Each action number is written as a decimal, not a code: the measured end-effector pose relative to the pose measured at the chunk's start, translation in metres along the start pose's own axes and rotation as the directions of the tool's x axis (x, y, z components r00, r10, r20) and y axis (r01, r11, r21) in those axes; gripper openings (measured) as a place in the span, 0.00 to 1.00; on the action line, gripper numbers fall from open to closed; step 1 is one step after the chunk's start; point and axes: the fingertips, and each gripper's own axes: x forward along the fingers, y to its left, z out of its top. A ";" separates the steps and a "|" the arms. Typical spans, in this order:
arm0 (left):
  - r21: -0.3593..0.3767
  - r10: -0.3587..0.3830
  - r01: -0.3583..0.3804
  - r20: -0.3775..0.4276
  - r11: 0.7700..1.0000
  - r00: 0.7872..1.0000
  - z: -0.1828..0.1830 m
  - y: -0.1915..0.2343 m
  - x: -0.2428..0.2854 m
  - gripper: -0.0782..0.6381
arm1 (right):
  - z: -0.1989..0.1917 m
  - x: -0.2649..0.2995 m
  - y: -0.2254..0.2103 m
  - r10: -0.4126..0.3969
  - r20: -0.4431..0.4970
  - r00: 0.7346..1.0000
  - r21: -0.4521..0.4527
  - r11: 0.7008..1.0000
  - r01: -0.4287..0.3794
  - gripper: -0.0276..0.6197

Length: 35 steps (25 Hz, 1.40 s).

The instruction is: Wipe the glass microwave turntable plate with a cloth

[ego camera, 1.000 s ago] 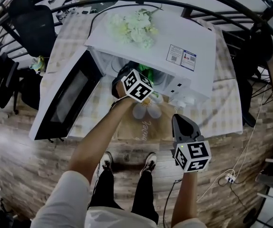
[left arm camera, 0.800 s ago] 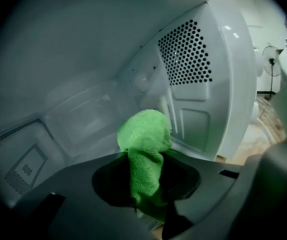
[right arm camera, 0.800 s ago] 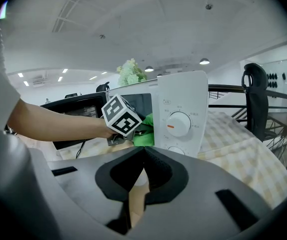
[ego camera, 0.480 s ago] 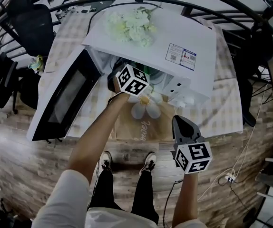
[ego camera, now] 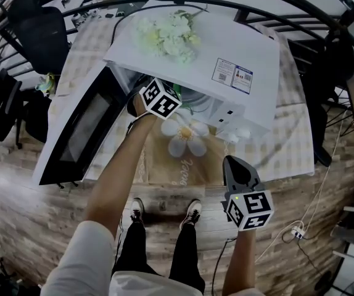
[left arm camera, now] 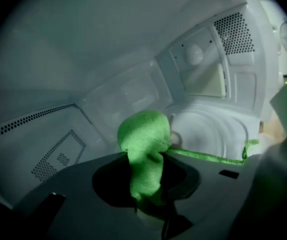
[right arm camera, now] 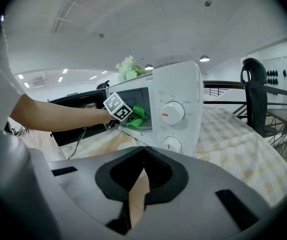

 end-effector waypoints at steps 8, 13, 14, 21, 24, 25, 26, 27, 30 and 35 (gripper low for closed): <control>0.032 -0.140 0.138 0.066 0.990 0.988 0.029 -0.063 -0.017 0.28 | -0.007 -0.002 0.003 0.014 0.015 1.000 0.022 1.000 -0.014 0.06; 0.094 -0.245 0.234 0.137 0.968 0.960 0.056 -0.104 -0.022 0.28 | -0.002 0.001 0.005 0.030 0.028 0.999 0.024 0.999 -0.030 0.06; 0.093 -0.242 0.230 0.162 0.969 0.957 0.059 -0.104 -0.023 0.28 | -0.001 0.002 0.006 0.038 0.027 0.999 0.022 0.999 -0.038 0.06; -0.051 0.114 -0.108 0.136 0.993 0.984 0.032 0.003 -0.008 0.29 | -0.006 0.005 0.007 0.062 0.021 0.998 0.026 0.998 -0.063 0.06; -0.131 0.167 -0.161 0.038 0.978 0.985 0.006 0.032 0.004 0.29 | -0.013 0.005 0.009 0.072 0.009 0.997 0.028 0.997 -0.072 0.06; -0.148 0.157 -0.155 0.006 0.977 0.988 -0.002 0.034 0.009 0.29 | -0.014 0.004 0.009 0.073 0.005 0.997 0.026 0.997 -0.073 0.06; -0.168 0.144 -0.145 -0.017 0.975 0.989 -0.008 0.034 0.012 0.29 | -0.014 0.003 0.008 0.072 0.004 0.997 0.023 0.997 -0.072 0.06; -0.191 0.133 -0.136 -0.029 0.972 0.991 -0.012 0.034 0.013 0.29 | -0.014 0.002 0.006 0.071 0.005 0.997 0.021 0.997 -0.071 0.06; -0.224 0.116 -0.120 -0.035 0.967 0.993 -0.015 0.030 0.010 0.29 | -0.011 0.001 0.002 0.070 0.009 0.998 0.021 0.997 -0.070 0.06; -0.106 0.063 -0.065 -0.023 0.992 0.998 -0.006 0.006 -0.003 0.28 | -0.010 -0.002 0.002 0.082 0.015 0.996 0.031 0.996 -0.083 0.06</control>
